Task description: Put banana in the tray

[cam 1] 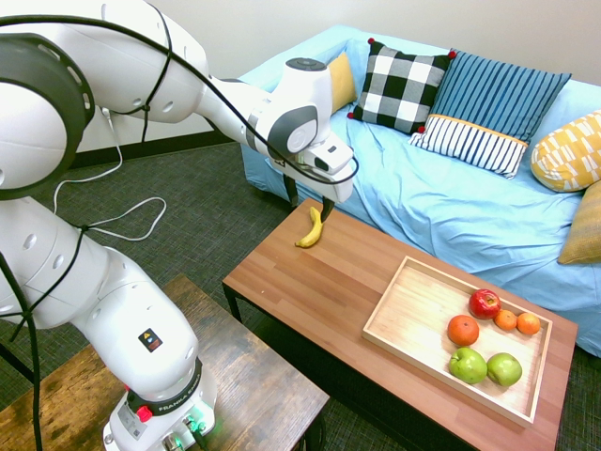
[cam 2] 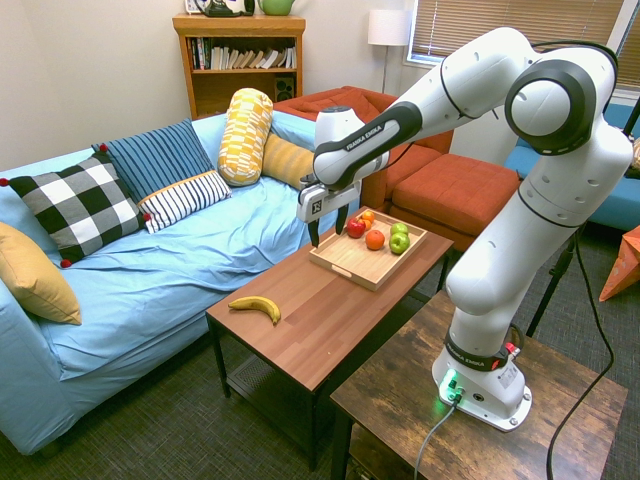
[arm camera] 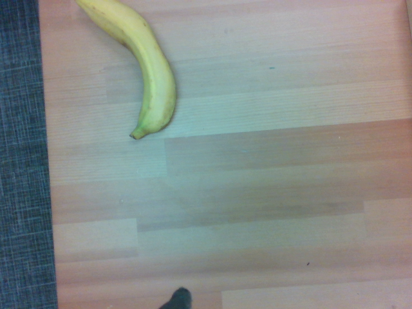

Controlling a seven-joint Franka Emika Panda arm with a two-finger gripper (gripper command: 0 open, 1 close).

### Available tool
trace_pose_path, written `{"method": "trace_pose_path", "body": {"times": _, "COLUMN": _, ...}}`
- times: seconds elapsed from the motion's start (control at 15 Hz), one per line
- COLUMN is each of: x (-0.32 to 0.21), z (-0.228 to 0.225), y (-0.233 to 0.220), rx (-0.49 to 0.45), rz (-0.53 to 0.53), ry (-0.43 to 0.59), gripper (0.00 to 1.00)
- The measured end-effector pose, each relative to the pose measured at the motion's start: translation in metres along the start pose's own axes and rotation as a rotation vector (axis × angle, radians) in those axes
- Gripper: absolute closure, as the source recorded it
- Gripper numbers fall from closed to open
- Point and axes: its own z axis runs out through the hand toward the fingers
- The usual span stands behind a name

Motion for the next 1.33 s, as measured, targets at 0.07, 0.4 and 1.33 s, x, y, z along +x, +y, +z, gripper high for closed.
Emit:
{"method": "trace_pose_path", "body": {"times": 0.07, "x": 0.001, "z": 0.0, "y": -0.001, "rx": 0.0, "rz": 0.0, "ry": 0.0, "gripper": 0.0}}
{"method": "trace_pose_path", "body": {"times": 0.4, "x": 0.006, "z": 0.004, "y": -0.04, "rx": 0.001, "rz": -0.023, "ry": 0.023, "gripper": 0.0}}
{"method": "trace_pose_path", "body": {"times": 1.33, "x": 0.016, "z": 0.232, "y": -0.17, "rx": -0.081, "rz": -0.167, "ry": 0.012, "gripper": 0.0}}
